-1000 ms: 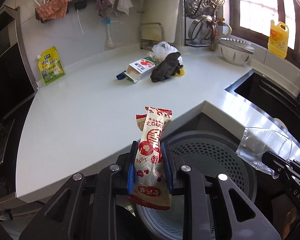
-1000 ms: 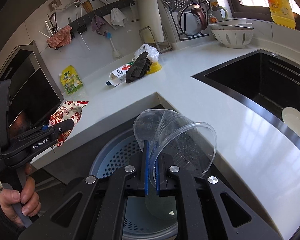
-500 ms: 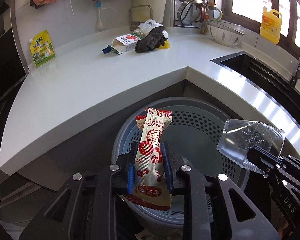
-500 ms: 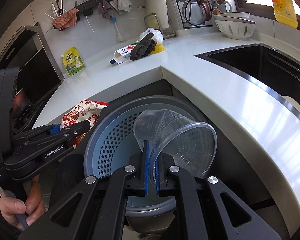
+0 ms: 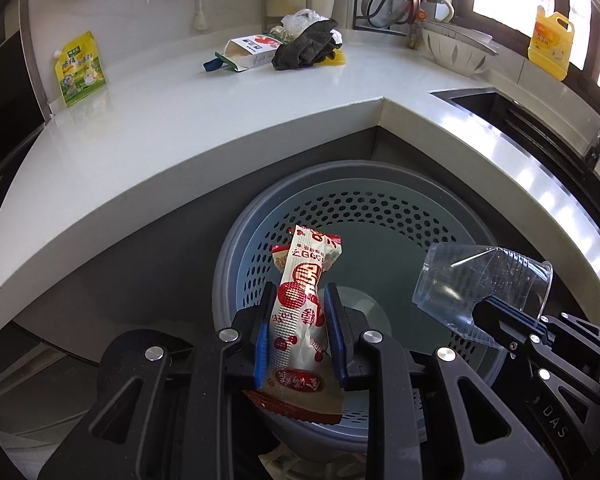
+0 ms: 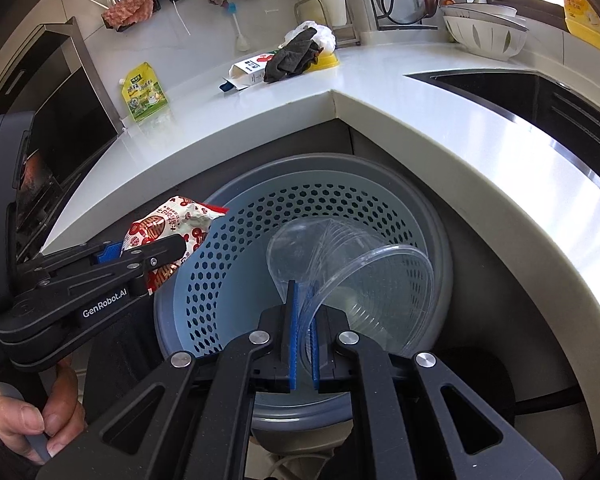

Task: Collect trash
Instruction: 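Open both grippers to drop the wrapper and cup into the bin, then move both grippers back to the counter toward the dark grey cloth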

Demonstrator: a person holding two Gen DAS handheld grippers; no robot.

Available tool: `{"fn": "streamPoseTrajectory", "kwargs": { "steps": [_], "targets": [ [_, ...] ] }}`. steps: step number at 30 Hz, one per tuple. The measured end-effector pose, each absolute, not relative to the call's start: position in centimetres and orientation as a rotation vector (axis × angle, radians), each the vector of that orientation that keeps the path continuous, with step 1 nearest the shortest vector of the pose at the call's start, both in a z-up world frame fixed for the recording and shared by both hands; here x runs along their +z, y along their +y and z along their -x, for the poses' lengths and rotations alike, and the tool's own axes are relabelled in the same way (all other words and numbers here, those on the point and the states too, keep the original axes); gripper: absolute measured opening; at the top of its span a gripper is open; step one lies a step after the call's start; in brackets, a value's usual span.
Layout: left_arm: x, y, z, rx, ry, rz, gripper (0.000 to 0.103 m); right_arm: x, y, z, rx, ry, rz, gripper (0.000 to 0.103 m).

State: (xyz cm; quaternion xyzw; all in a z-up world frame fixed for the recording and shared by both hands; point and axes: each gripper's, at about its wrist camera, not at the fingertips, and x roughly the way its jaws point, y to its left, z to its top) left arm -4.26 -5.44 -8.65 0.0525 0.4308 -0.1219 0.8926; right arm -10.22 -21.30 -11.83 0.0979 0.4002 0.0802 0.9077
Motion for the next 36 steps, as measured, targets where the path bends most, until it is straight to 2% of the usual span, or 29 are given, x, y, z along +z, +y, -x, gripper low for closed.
{"fn": "streamPoseTrajectory", "kwargs": {
  "steps": [10, 13, 15, 17, 18, 19, 28, 32, 36],
  "targets": [
    [-9.6, -5.5, 4.0, -0.263, 0.919, -0.099, 0.025, -12.4, -21.4, 9.8, 0.167, 0.837, -0.210, 0.005],
    [-9.5, -5.5, 4.1, -0.262, 0.913, -0.101, 0.025, -12.2, -21.6, 10.0, 0.160, 0.830, -0.214, 0.015],
    [-9.6, -5.5, 4.0, -0.264, 0.918, -0.097, 0.032, -12.1, -21.7, 10.1, 0.155, 0.823, -0.217, 0.033],
    [-9.6, -5.4, 3.9, -0.261, 0.920, -0.091, 0.042, -11.9, -21.8, 10.3, 0.149, 0.810, -0.219, 0.039],
    [-9.6, -5.4, 3.9, -0.258, 0.920, -0.089, 0.049, -11.9, -21.9, 10.3, 0.149, 0.809, -0.222, 0.039],
    [-9.6, -5.3, 3.9, -0.259, 0.919, -0.086, 0.050, -11.8, -22.0, 10.3, 0.147, 0.808, -0.225, 0.039],
    [-9.6, -5.1, 4.0, -0.255, 0.919, -0.085, 0.058, -11.8, -22.2, 10.4, 0.135, 0.798, -0.241, 0.044],
    [-9.8, -4.9, 3.9, -0.253, 0.921, -0.077, 0.062, -12.0, -22.3, 10.3, 0.130, 0.793, -0.245, 0.050],
    [-9.9, -4.6, 3.7, -0.249, 0.924, -0.073, 0.066, -12.2, -22.4, 10.2, 0.130, 0.796, -0.258, 0.050]
  ]
}}
